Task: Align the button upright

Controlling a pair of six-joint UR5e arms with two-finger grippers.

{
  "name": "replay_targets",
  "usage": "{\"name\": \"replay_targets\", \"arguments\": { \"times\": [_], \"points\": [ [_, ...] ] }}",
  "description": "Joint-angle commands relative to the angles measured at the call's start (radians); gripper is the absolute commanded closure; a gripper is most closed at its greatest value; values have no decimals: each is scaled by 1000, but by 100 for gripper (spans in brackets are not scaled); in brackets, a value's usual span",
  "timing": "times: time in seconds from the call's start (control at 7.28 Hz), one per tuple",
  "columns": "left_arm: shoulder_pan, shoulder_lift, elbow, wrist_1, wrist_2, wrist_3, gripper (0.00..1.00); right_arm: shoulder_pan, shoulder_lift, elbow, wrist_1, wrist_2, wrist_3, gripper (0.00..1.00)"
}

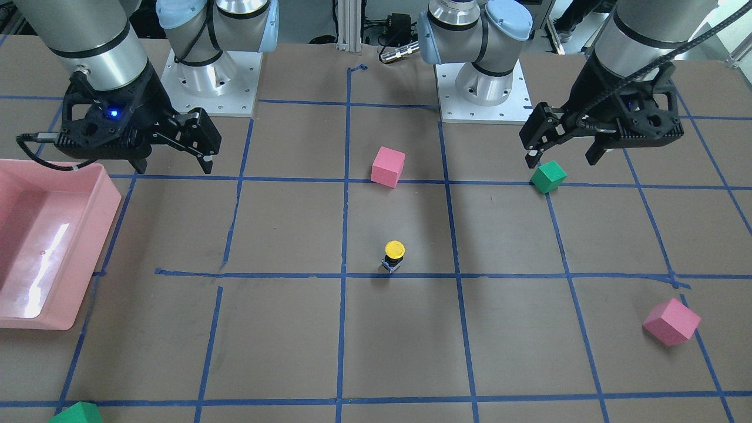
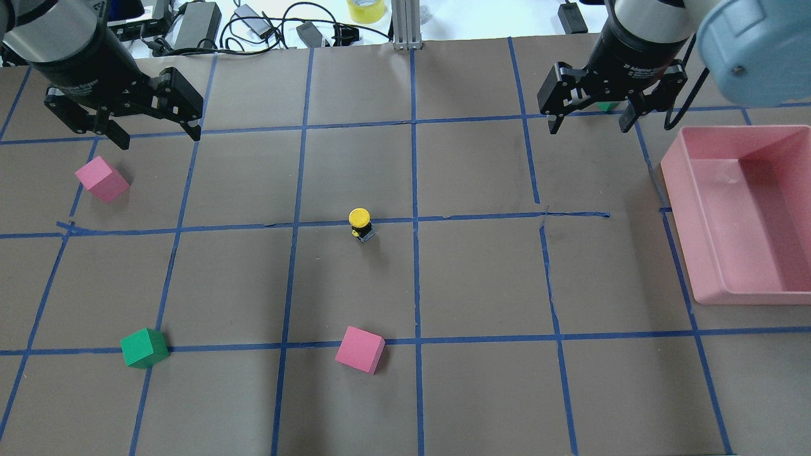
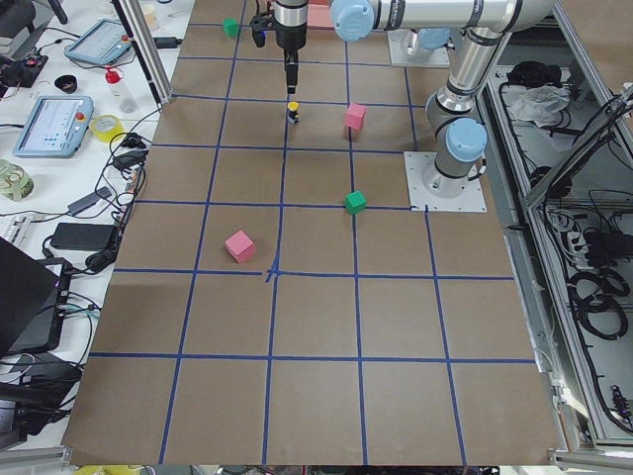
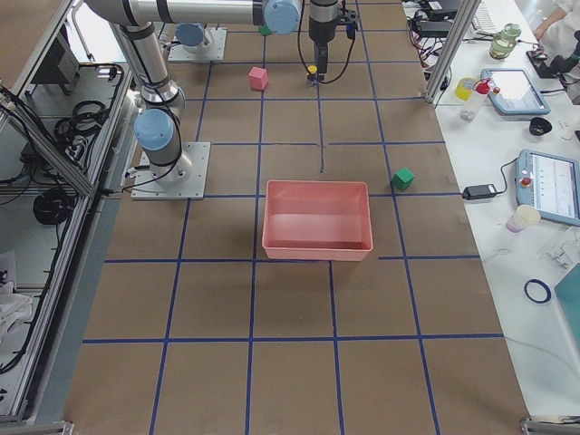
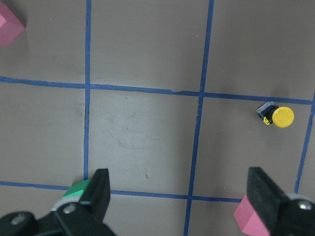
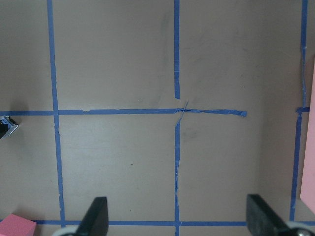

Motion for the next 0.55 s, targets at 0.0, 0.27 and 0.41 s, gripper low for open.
{"name": "replay_targets", "arguments": {
  "times": [0.0, 0.27, 0.41],
  "points": [
    [-1, -1, 0, -26, -2, -9, 0, 0, 0, 0, 2, 1, 0, 0],
    [-1, 2, -12, -27, 7, -9, 0, 0, 0, 0, 2, -1, 0, 0],
    [-1, 2, -9, -27, 7, -9, 0, 0, 0, 0, 0, 1, 0, 0]
  ]
}}
